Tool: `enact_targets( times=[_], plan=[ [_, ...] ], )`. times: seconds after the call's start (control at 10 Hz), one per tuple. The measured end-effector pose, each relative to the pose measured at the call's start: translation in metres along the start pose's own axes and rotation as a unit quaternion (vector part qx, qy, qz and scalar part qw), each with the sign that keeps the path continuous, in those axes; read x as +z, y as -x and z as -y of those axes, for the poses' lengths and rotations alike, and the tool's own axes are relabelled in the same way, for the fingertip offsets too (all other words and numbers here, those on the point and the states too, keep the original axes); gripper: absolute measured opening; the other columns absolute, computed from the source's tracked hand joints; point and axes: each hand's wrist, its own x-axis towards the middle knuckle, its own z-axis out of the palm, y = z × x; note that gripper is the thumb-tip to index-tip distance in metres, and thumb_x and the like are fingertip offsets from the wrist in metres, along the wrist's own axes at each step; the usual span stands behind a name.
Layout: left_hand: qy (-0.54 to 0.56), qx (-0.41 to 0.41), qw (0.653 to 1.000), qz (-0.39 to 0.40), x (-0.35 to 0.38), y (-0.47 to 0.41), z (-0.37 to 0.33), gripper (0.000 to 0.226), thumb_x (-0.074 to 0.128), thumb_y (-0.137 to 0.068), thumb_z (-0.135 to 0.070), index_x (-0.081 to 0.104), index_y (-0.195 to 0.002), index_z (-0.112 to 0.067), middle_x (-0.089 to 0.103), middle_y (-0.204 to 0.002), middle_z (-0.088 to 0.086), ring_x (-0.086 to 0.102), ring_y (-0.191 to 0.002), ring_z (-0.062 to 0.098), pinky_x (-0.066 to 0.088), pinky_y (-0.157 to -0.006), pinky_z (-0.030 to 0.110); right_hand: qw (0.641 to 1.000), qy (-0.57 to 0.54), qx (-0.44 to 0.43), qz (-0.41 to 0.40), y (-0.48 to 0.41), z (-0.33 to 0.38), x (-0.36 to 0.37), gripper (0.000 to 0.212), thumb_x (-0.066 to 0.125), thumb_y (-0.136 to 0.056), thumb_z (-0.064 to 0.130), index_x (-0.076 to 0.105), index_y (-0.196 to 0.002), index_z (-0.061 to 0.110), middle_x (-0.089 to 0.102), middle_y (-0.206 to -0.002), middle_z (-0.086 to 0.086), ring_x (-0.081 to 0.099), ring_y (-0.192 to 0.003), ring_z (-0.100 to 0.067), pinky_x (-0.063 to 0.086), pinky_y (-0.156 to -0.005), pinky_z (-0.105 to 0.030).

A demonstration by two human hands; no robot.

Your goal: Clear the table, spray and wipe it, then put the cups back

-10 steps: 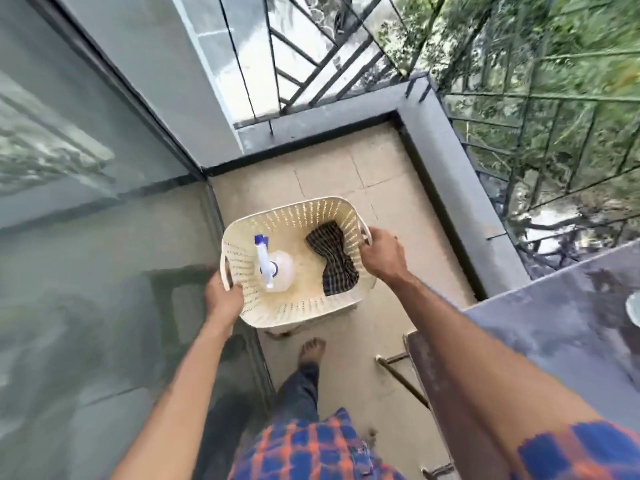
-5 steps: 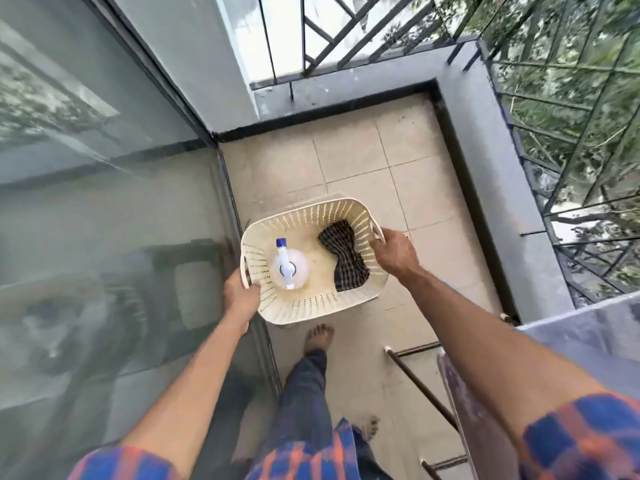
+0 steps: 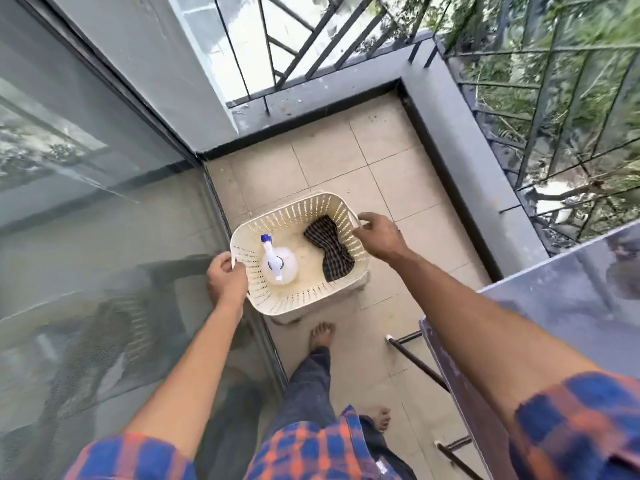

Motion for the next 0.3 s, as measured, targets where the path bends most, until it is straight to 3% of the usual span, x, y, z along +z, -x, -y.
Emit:
enact_targets(
  times=[0.1, 0.3],
  plan=[
    [-0.066, 0.116, 0.991, -0.026, -0.003, 0.014, -0.018, 0.029, 0.059, -0.082, -0.021, 0.067, -0.108, -0.030, 0.065, -0.118, -0.003, 0.062, -0.107, 0.025, 0.050, -0.092, 0.037, 1.000, -0.012, -0.022, -0.009, 0.021, -0.005, -0.019, 0.034, 0.065, -0.093, 0.035, 0.067, -0.126, 0.028, 0.070, -0.124, 0.001, 0.064, -0.112, -0.019, 0.049, -0.100, -0.033],
    [-0.097, 0.277, 0.952, 0.092, 0.025, 0.090, -0.063, 0.024, 0.060, -0.090, -0.014, 0.069, -0.107, -0.028, 0.069, -0.112, -0.005, 0.066, -0.105, 0.023, 0.047, -0.084, 0.029, 0.992, -0.009, -0.089, -0.085, 0.082, -0.040, -0.071, 0.027, 0.062, -0.093, 0.035, 0.071, -0.118, 0.031, 0.070, -0.103, 0.007, 0.065, -0.102, -0.015, 0.049, -0.091, -0.028]
  ],
)
